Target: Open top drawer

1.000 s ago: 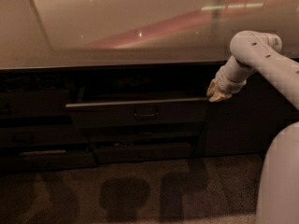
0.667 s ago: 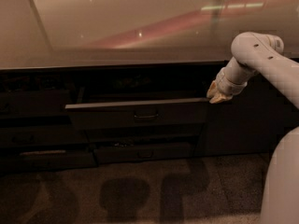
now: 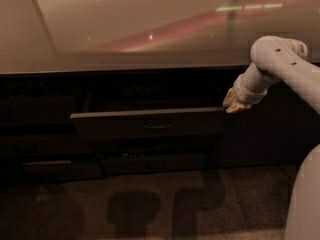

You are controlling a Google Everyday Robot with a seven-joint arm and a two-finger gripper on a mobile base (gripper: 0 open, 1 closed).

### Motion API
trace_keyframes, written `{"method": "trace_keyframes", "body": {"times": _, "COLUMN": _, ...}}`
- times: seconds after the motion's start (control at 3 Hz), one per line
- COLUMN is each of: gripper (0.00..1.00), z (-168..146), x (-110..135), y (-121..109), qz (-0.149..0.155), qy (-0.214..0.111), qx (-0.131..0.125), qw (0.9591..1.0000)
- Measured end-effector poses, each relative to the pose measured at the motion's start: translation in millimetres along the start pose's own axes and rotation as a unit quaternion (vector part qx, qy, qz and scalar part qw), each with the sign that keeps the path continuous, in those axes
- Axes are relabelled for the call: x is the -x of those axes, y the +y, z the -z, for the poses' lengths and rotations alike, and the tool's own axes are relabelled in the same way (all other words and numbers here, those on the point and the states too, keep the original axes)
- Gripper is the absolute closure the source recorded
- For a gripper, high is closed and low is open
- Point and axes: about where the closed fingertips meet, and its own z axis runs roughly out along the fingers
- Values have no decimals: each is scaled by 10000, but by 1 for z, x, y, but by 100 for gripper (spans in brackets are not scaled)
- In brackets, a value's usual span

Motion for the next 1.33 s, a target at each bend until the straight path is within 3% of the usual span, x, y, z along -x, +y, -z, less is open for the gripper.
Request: {"method": "trace_keyframes", "body": {"times": 1.33, "gripper": 100, "z": 2, "x": 5, "y": 21, "qz": 77, "qy": -66, "qx": 13, "qw": 9999}}
